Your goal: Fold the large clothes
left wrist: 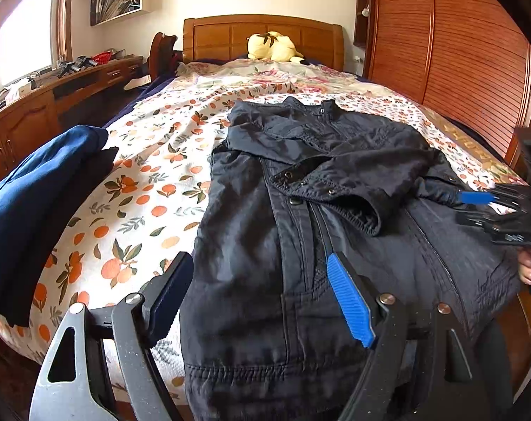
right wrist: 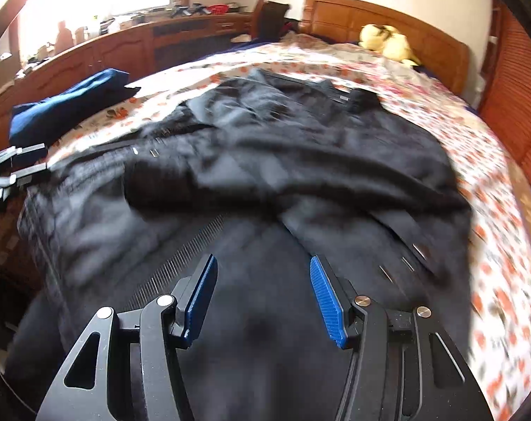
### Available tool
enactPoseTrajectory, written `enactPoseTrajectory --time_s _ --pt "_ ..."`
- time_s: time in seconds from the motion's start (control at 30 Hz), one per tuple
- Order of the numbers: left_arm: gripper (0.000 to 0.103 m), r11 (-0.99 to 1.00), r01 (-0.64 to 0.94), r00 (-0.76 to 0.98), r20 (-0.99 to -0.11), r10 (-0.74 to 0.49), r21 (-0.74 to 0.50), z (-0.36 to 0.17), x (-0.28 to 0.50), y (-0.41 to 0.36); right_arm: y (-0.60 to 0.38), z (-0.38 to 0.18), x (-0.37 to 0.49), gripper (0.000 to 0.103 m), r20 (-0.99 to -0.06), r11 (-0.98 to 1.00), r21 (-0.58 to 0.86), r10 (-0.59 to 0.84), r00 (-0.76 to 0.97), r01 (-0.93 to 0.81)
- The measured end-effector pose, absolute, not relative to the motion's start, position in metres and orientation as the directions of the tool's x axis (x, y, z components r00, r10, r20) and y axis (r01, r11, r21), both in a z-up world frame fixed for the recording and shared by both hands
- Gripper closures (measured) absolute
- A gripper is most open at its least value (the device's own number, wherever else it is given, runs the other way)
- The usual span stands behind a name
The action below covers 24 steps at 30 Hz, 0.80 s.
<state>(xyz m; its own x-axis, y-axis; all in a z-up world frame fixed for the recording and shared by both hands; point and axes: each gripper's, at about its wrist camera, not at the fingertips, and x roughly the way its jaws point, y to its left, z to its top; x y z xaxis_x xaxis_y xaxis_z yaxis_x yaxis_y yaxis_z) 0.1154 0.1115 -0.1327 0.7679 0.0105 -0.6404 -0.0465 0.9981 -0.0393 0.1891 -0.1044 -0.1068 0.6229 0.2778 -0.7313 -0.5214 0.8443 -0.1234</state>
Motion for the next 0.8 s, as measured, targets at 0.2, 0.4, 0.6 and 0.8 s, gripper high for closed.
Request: enactPoseTrajectory --time_s 0.2,0.4,0.6,0.8 --pt "0.024 0.998 -0.057 0.748 -0.664 0.022 -0.031 -0.14 0.114 0.112 -0.161 -0.105 0.155 0.046 -0.733 0.9 -0.151 0.176 0.657 -0.409" --pt "0.024 0.997 -0.057 0.731 -0.682 0.012 -0.044 -0.145 0.107 0.123 -0.191 -0.093 0.142 0.043 -0.736 0.935 -0.151 0.112 0.668 -0.322" --pt "0.047 0.997 -0.058 0.705 -0.709 0.004 -0.052 -0.155 0.092 0.139 -0.211 -0.092 0.128 0.041 -0.752 0.949 -0.133 0.091 0.652 -0.286" --pt "0.048 0.993 -0.086 0.678 -0.735 0.002 -0.077 -0.167 0.083 0.154 -0.228 -0.099 0.127 0.041 -0.773 0.963 -0.121 0.06 0.631 -0.239"
